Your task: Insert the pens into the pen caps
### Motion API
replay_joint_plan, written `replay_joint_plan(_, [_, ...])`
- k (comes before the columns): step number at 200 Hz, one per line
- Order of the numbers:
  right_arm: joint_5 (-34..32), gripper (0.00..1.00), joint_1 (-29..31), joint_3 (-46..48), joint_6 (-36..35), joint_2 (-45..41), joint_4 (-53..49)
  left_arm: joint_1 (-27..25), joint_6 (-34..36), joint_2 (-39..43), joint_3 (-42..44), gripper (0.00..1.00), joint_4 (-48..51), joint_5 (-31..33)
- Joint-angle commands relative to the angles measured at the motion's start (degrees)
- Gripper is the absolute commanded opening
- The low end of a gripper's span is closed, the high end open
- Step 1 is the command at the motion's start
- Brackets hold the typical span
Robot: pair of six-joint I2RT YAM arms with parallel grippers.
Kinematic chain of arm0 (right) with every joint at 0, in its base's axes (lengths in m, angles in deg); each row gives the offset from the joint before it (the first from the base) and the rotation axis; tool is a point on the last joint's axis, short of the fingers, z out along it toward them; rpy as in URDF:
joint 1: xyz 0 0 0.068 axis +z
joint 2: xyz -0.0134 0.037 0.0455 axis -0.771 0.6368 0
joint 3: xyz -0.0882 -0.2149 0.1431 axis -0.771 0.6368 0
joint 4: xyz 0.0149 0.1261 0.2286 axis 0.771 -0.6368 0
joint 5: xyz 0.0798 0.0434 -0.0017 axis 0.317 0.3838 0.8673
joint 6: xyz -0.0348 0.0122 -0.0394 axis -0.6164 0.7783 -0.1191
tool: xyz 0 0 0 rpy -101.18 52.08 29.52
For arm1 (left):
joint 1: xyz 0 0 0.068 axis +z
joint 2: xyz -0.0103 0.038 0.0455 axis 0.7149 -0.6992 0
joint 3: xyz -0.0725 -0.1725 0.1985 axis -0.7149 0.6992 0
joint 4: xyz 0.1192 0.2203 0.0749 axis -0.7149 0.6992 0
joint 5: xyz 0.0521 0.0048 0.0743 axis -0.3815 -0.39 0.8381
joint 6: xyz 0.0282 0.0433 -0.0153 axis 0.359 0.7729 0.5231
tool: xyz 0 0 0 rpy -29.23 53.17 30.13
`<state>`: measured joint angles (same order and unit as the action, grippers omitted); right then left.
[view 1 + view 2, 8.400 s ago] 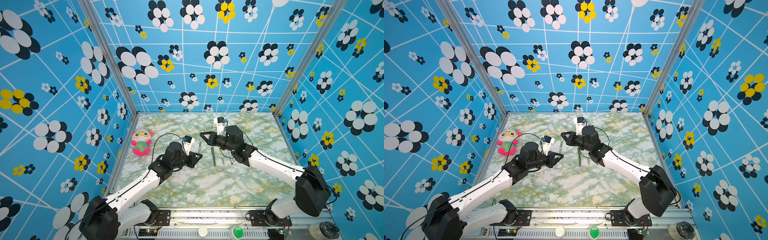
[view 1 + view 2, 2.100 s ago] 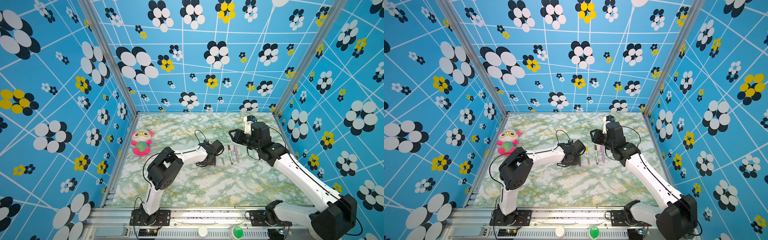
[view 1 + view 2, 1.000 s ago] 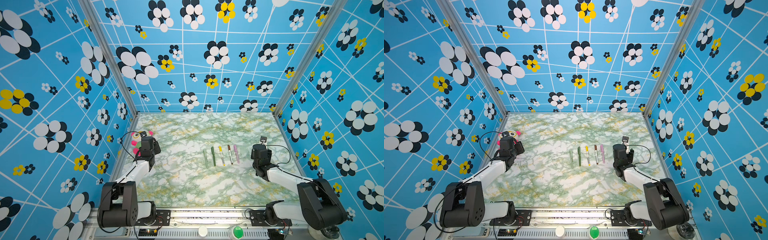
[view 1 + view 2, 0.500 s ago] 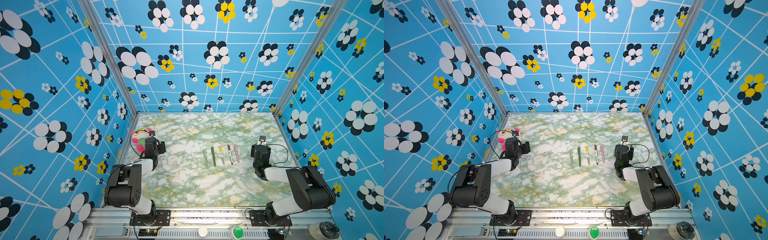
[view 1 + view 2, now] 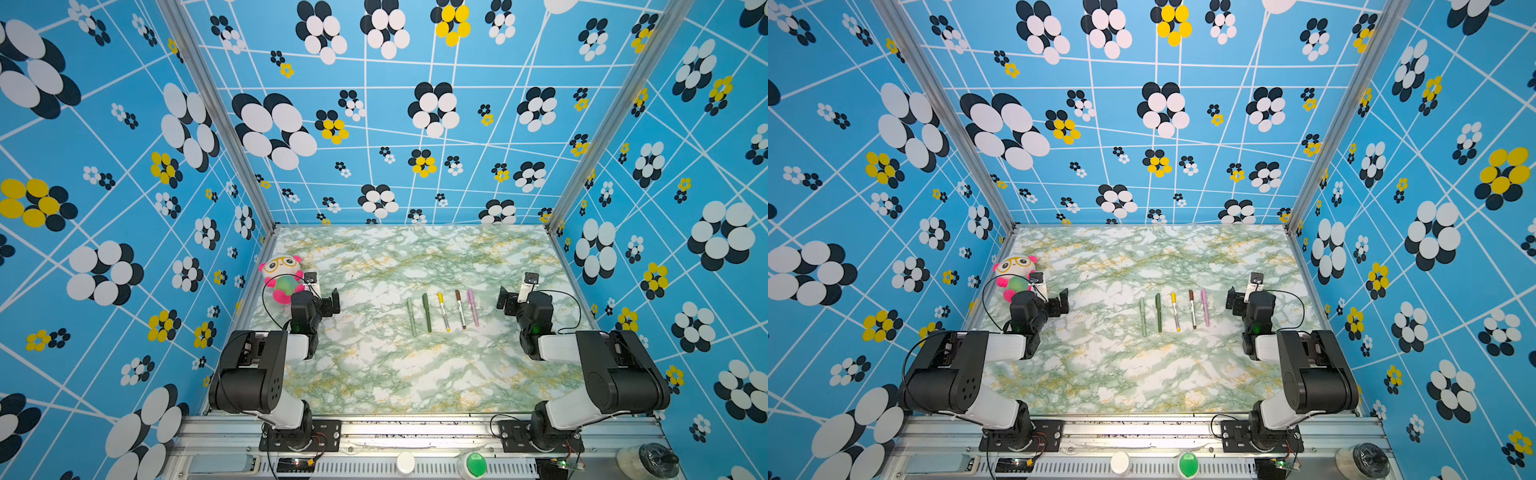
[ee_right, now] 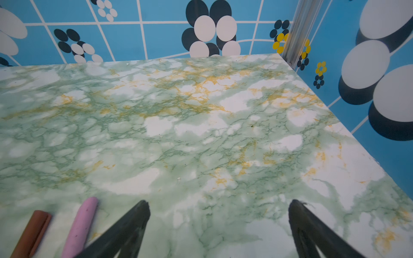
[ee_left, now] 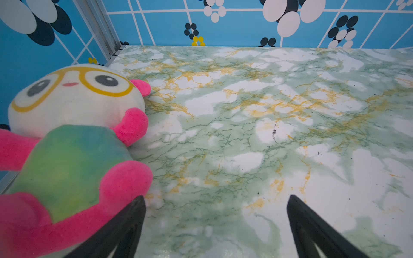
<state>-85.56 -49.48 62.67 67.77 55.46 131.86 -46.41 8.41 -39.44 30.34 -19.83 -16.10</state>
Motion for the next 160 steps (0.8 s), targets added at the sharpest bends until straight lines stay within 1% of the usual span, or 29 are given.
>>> replay_joint_plan(1, [2.2, 0.99, -0.3, -1.1, 0.7, 0.4, 0.3, -0.1, 1.0, -0.5, -0.5, 0.99, -2.0, -0.6])
replay_joint_plan(160, [2.2, 0.99, -0.3, -1.4, 0.6, 0.3, -0.5, -0.5, 1.2, -0.5, -0.5, 0.99, -2.1, 0.1])
